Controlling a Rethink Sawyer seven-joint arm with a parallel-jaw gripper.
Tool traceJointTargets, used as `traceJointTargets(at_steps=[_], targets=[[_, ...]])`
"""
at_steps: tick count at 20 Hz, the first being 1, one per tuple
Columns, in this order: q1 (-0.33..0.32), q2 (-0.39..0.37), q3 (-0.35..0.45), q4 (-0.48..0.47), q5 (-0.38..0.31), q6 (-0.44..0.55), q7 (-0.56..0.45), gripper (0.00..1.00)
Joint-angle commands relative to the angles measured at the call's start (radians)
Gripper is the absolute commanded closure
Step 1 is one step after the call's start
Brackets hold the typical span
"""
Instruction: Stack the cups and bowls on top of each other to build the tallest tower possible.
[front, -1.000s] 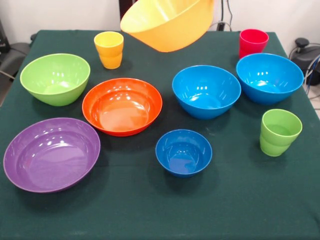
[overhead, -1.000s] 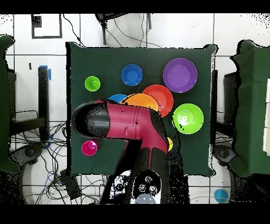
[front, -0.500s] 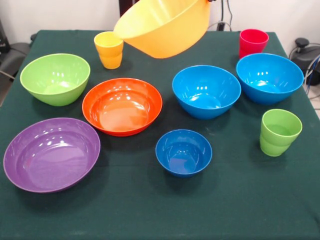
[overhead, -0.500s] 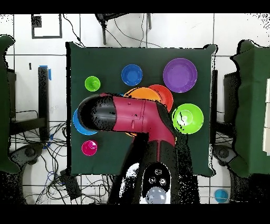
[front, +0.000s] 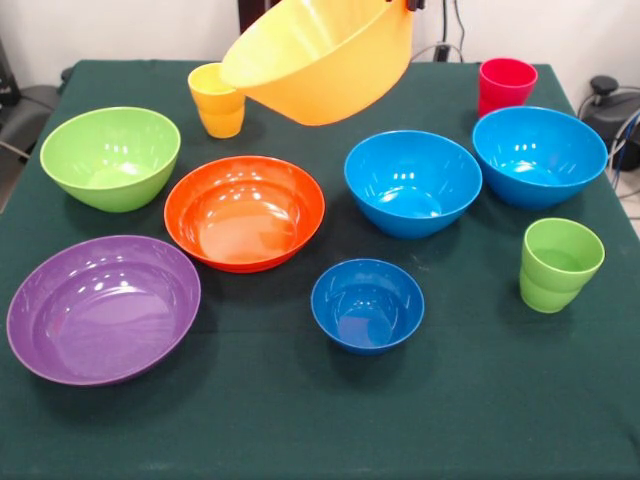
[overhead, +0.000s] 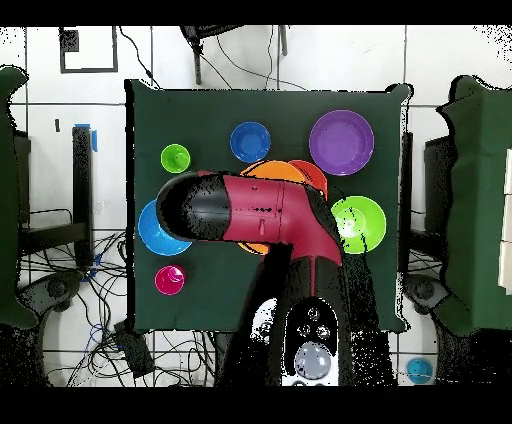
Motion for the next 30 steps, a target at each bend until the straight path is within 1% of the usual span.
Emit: traceJointTargets(at_steps=[1,5,9,11,16,25,28,30], targets=[[-0.03,0.063,0.131,-0.036,-0.084,0.113,-0.169,1.0],[-0.057,0.081,0.161,-0.064,-0.1,0.121,-0.19,1.0],[-0.11,0.13,0.207,-0.119,-0.123,0.123,-0.254,1.0],[-0.136,0.145,0.231,-0.146,-0.137,0.14,-0.287,1.0],[-0.184,0.152,0.277,-0.18,-0.171,0.183,-0.333,1.0],[-0.227,0.154,0.336,-0.198,-0.224,0.215,-0.326,1.0],[-0.234,0.132,0.347,-0.174,-0.234,0.214,-0.311,1.0],[-0.226,0.117,0.346,-0.149,-0.234,0.209,-0.277,1.0]])
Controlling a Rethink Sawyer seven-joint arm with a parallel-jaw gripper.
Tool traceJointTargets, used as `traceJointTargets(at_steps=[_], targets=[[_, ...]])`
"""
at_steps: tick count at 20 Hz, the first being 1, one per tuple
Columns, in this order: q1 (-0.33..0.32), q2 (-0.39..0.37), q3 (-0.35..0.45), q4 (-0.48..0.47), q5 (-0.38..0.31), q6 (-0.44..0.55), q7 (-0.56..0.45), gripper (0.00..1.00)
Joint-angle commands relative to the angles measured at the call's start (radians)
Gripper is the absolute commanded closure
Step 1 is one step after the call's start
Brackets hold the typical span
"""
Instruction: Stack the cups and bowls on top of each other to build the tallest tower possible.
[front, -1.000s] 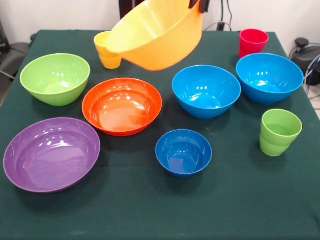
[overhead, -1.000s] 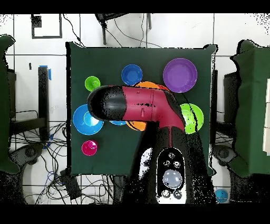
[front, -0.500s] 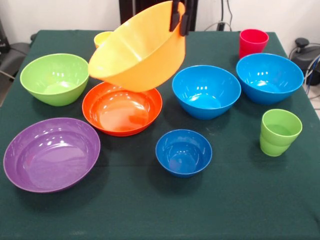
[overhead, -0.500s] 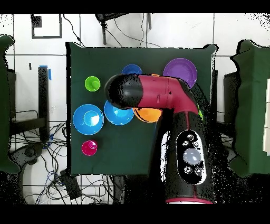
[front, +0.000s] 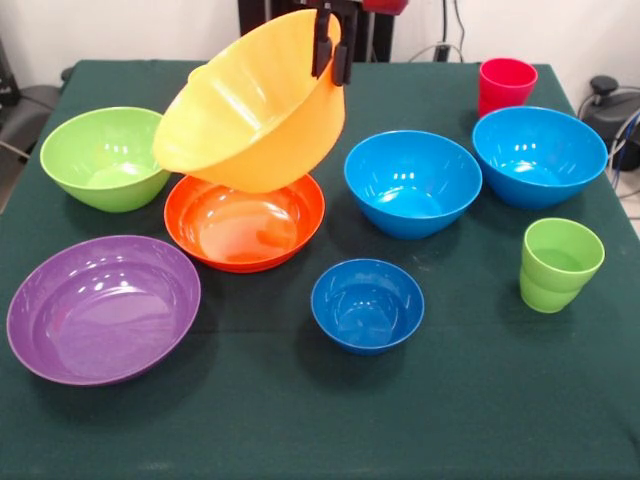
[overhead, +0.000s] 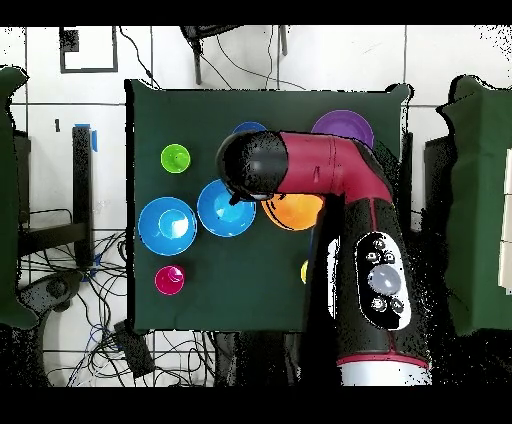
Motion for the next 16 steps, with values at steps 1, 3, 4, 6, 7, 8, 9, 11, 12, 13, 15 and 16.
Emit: traceJointTargets(at_steps=[1,3,4,6,7,8,9,11,12,13,15,16], targets=[[0.009,-0.021,0.119,0.031,-0.077,0.089,-0.244,1.0],[0.037,-0.051,0.102,0.065,-0.068,0.084,-0.183,1.0],[0.052,-0.066,0.093,0.082,-0.064,0.081,-0.151,1.0],[0.081,-0.084,0.074,0.098,-0.059,0.085,-0.101,1.0],[0.093,-0.088,0.065,0.101,-0.058,0.084,-0.081,1.0],[0.102,-0.09,0.059,0.104,-0.058,0.082,-0.066,1.0],[0.108,-0.091,0.055,0.106,-0.059,0.078,-0.057,1.0],[0.118,-0.088,0.047,0.11,-0.06,0.069,-0.042,1.0],[0.123,-0.089,0.043,0.116,-0.062,0.06,-0.035,1.0],[0.128,-0.087,0.038,0.118,-0.064,0.053,-0.027,1.0],[0.14,-0.087,0.026,0.127,-0.068,0.038,-0.01,1.0],[0.149,-0.088,0.018,0.13,-0.072,0.033,0.0,1.0]])
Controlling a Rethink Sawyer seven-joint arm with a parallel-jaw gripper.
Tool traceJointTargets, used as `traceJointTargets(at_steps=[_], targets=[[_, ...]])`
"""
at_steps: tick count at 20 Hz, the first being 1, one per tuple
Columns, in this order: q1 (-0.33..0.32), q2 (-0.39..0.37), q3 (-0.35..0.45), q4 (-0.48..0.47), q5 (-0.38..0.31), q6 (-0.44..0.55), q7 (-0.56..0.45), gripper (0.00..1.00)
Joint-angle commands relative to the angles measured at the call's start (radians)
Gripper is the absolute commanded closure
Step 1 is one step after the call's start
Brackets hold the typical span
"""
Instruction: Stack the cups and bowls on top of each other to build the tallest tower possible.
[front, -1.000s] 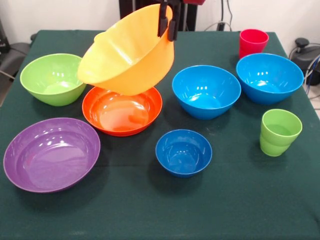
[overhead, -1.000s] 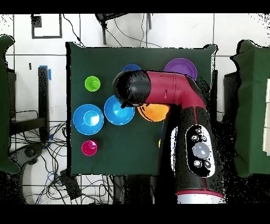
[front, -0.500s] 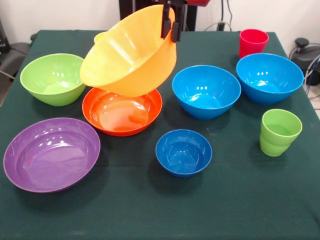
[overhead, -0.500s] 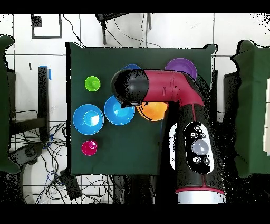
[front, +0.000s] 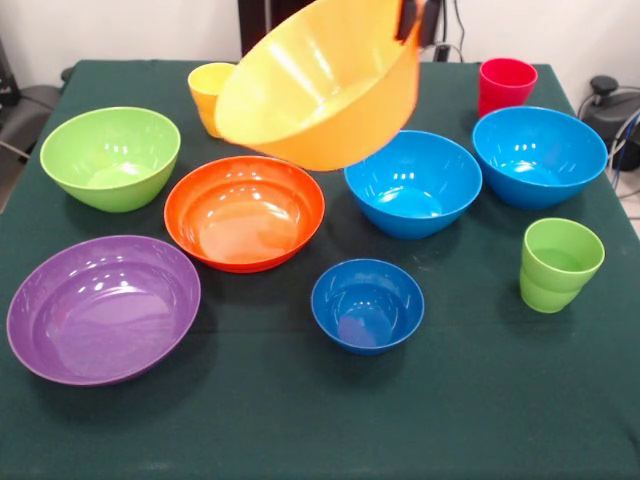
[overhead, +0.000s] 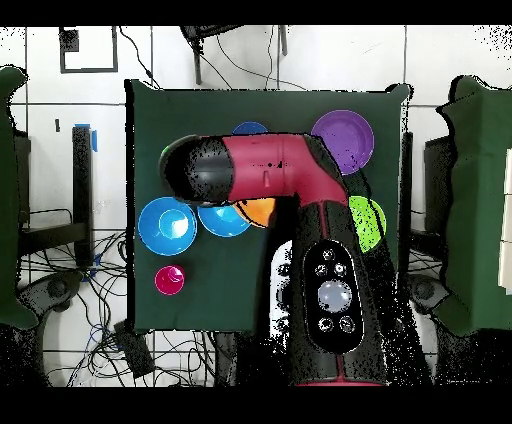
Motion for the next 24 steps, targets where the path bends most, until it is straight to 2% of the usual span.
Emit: traceJointTargets(at_steps=[1,6,14,20,24], targets=[[0.058,-0.01,-0.002,0.11,-0.063,0.023,0.01,1.0],[0.096,-0.023,-0.046,0.155,-0.088,-0.031,0.058,1.0],[0.113,-0.01,-0.097,0.198,-0.13,-0.08,0.056,1.0],[0.146,-0.03,-0.123,0.254,-0.127,-0.096,0.088,1.0],[0.176,-0.01,-0.145,0.278,-0.12,-0.156,0.134,1.0]])
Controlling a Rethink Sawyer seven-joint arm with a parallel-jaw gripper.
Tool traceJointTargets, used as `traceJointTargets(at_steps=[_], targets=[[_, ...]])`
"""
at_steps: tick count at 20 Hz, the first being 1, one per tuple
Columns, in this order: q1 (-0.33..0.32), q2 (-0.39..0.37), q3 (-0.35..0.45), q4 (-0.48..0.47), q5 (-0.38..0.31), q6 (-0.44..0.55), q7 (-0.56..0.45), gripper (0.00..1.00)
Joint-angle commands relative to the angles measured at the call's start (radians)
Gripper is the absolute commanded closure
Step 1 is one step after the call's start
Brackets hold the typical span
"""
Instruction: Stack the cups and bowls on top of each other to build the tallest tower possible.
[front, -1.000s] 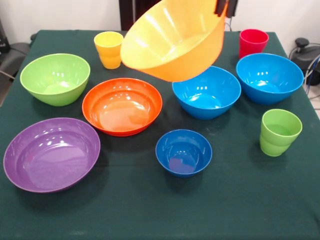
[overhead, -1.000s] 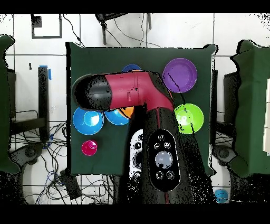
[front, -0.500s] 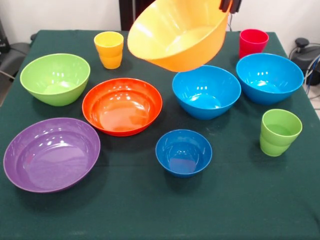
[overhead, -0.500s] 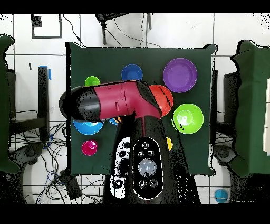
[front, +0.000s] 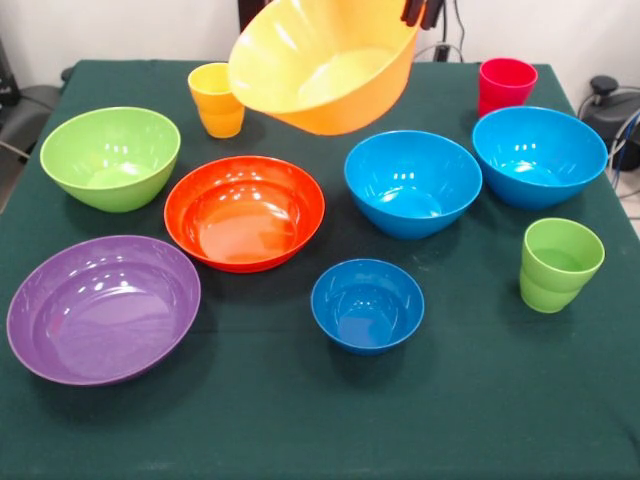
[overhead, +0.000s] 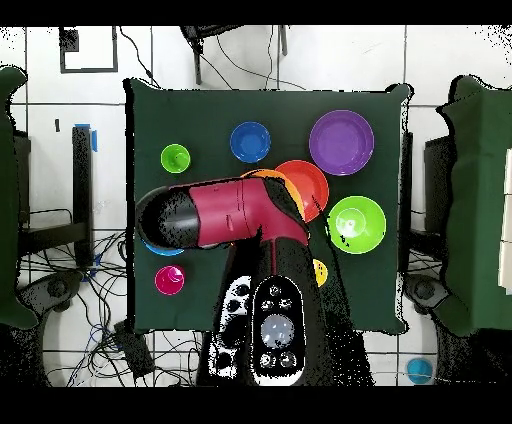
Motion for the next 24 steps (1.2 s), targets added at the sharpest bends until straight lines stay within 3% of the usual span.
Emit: traceJointTargets(at_steps=[1,24], targets=[[0.058,0.032,-0.029,0.121,-0.06,-0.123,0.143,1.0],[0.258,0.186,-0.2,0.085,0.013,-0.27,0.304,1.0]])
